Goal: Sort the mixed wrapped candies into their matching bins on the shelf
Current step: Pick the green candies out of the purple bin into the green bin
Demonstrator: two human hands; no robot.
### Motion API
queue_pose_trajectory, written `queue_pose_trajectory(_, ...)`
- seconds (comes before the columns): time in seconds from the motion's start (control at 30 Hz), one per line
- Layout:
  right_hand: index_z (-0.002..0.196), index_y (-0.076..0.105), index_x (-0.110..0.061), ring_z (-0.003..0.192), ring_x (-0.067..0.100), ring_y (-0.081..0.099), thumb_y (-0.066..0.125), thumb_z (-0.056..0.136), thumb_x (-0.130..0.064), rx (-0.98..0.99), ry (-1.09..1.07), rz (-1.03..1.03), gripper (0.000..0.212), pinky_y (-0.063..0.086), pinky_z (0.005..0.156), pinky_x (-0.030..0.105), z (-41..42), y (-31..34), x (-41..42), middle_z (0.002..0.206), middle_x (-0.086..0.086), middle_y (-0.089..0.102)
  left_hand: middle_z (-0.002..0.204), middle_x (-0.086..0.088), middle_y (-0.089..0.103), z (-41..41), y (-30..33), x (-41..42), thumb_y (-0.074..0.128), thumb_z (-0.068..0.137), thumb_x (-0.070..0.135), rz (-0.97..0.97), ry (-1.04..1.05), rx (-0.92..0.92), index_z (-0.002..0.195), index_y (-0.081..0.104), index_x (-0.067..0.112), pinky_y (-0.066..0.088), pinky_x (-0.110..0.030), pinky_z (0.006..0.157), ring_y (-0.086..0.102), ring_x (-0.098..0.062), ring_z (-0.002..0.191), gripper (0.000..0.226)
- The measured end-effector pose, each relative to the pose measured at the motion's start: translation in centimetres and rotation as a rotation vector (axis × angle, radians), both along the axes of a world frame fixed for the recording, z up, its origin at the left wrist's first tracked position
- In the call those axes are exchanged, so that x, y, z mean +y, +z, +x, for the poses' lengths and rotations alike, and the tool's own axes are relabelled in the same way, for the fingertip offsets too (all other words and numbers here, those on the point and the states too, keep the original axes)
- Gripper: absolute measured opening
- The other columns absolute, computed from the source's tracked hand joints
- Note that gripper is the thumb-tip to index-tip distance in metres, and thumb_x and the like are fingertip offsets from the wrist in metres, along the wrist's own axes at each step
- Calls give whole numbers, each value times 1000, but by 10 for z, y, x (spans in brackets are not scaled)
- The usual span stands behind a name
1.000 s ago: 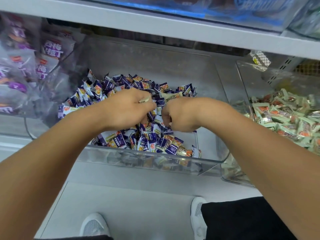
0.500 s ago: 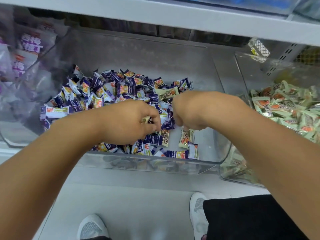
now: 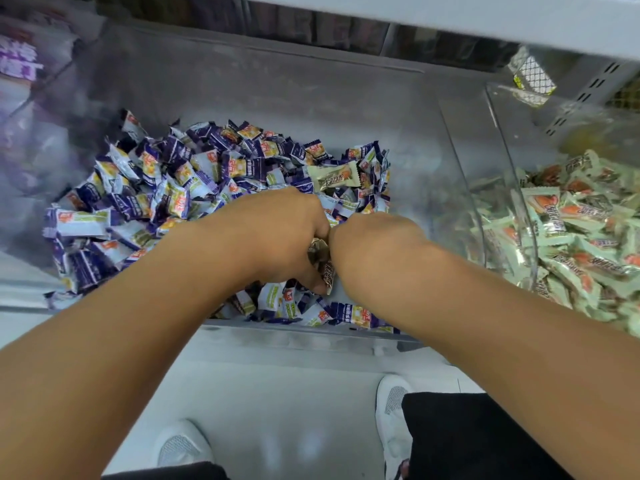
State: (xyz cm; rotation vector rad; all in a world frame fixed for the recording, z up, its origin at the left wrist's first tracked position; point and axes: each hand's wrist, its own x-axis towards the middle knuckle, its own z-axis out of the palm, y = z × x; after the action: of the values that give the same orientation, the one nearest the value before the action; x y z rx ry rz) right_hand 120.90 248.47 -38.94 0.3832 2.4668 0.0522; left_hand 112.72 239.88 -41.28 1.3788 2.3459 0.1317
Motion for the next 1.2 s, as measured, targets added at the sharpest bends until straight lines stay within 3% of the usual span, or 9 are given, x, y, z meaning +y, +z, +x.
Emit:
queue_pose_trajectory(0.17,76,41,-10,65,20,44,58,88,-1,74,25,42,23,43,68,33,-1,9,8,74,3,38,66,13,65,-5,2,-8,87,69,37,-24,61,-71,72,74,26,39,-21,54,55,-2,59,17)
queue_pose_trajectory(0.27,70,46,-7,58,19,46,60,86,3,252,69,19,23,39,53,28,-2,21,22,70,7,46,68,13,66,-5,3,-14,85,72,34,3,74,-86,70,73,24,38,-21,55,60,-5,66,17)
queue_pose_trajectory(0.4,88,71,-10,69,21,55,67,91,-24,191,258,-139,15,41,56,27,2,22,23,70,4,56,63,11,63,-5,10,-24,85,72,38,30,87,-90,67,71,26,36,-22,54,55,-4,60,19)
queue_pose_trajectory(0.5,99,73,-16,69,15,57,68,91,-20,159,311,-166,11,47,59,25,0,14,16,81,0,62,67,10,66,-8,14,-34,85,72,38,35,118,-75,70,73,26,38,-23,55,56,-4,60,17)
queue_pose_trajectory(0.6,116,72,-21,94,25,65,77,83,-13,130,251,-165,35,53,75,30,-3,4,16,104,4,68,65,11,66,-10,17,-41,86,71,37,64,155,-79,69,73,27,41,-24,56,59,-4,62,16)
queue_pose_trajectory(0.7,123,69,-14,102,29,65,72,83,-2,68,246,-79,41,47,64,30,-2,-3,17,114,17,67,56,16,58,-11,19,-46,85,72,37,83,170,-66,69,72,28,33,-22,51,52,8,53,16)
queue_pose_trajectory(0.9,116,66,-9,75,22,56,76,86,-13,29,236,-21,32,43,60,25,0,-5,18,102,9,68,65,11,64,-13,16,-49,83,72,43,74,136,-18,74,72,28,34,-22,52,54,-2,58,19)
queue_pose_trajectory(1.03,93,68,-15,78,20,59,77,86,-20,201,267,-99,13,42,58,26,7,15,24,94,5,66,64,9,67,-12,18,-52,79,76,44,168,131,-90,82,70,29,39,-22,51,57,-4,53,18)
queue_pose_trajectory(1.2,97,73,-29,92,13,59,76,85,-33,696,235,-212,13,48,83,33,43,59,39,86,-13,62,70,-5,73,-3,34,-53,65,93,26,509,404,-515,101,59,12,36,-17,36,46,-8,39,18)
